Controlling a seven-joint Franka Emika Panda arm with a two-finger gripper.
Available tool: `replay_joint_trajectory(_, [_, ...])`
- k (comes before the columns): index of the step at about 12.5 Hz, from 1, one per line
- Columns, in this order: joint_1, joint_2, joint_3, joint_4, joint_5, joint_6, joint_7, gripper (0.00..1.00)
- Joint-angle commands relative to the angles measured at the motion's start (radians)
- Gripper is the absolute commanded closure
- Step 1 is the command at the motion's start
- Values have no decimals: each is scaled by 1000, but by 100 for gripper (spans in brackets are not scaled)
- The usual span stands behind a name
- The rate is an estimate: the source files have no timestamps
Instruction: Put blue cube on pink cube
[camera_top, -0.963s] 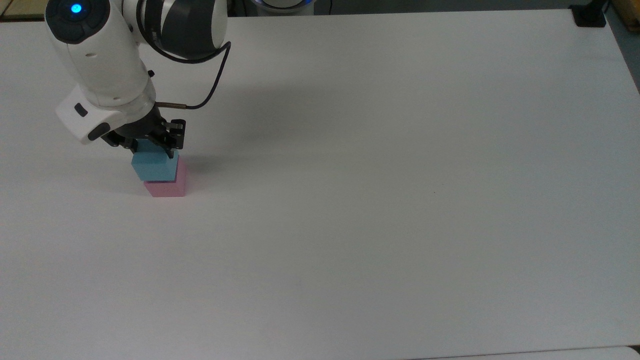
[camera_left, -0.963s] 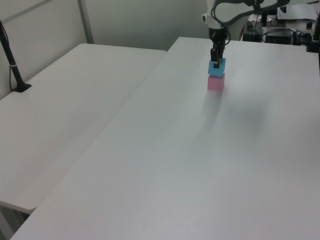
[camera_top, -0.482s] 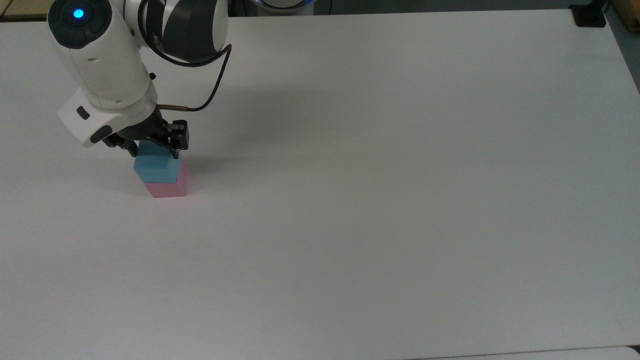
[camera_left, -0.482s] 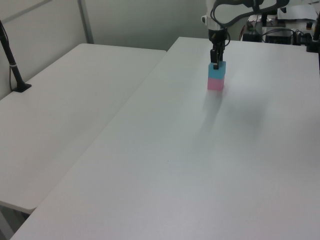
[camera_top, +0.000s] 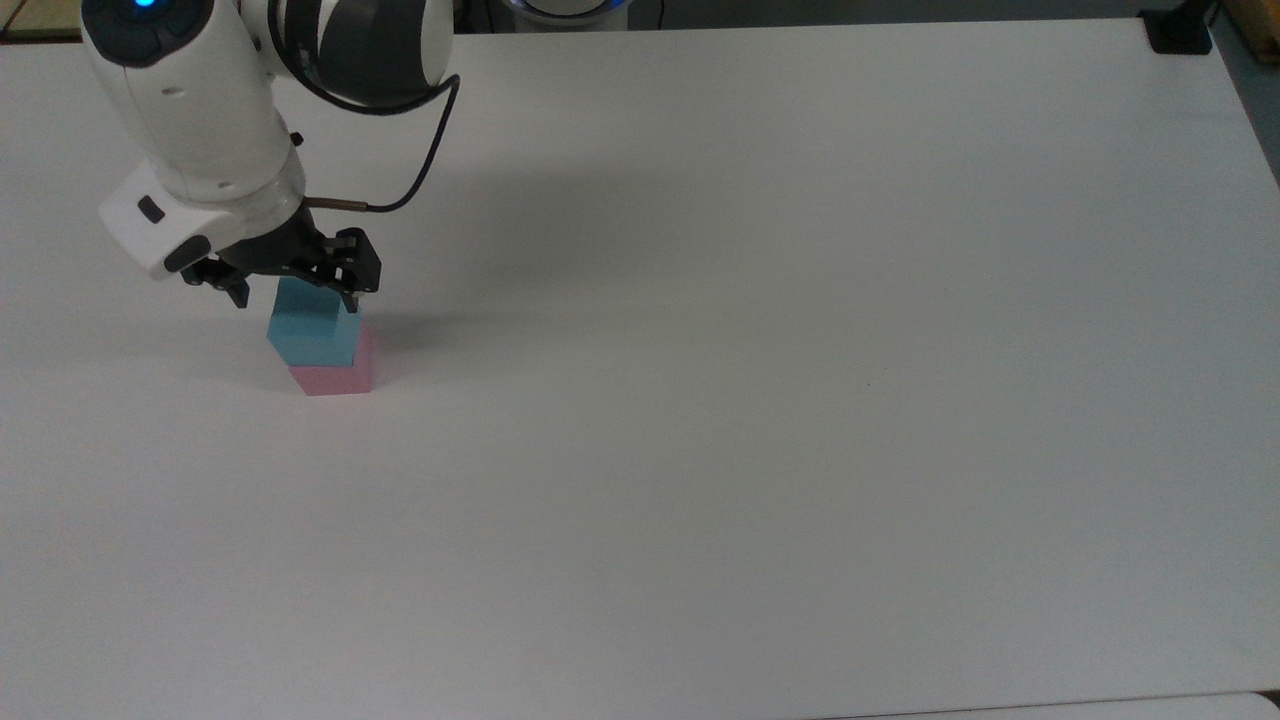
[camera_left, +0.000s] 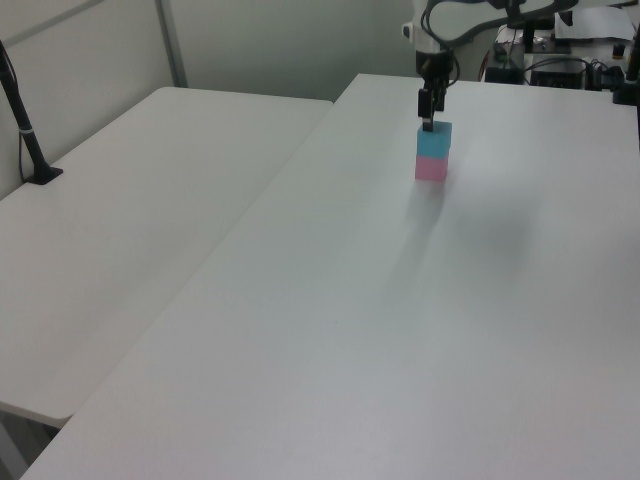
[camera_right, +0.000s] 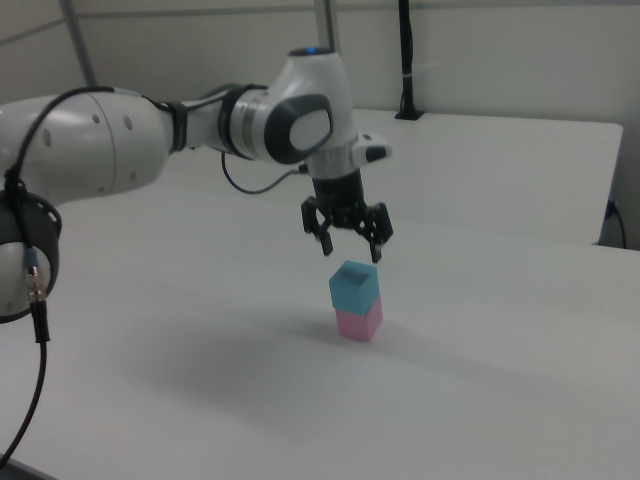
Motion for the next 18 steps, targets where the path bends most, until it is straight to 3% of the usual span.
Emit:
replay_joint_trajectory(1, [15, -101, 9, -12, 9, -31, -5, 0])
replay_joint_trajectory(5, [166, -236, 12, -21, -1, -228, 207, 0])
replay_joint_trajectory(8, [260, -400, 1, -140, 2, -284, 332, 0])
replay_joint_trajectory(10, [277, -462, 3, -180, 5, -337, 321, 0])
replay_joint_trajectory(18, [274, -464, 11, -150, 11, -385, 280, 0])
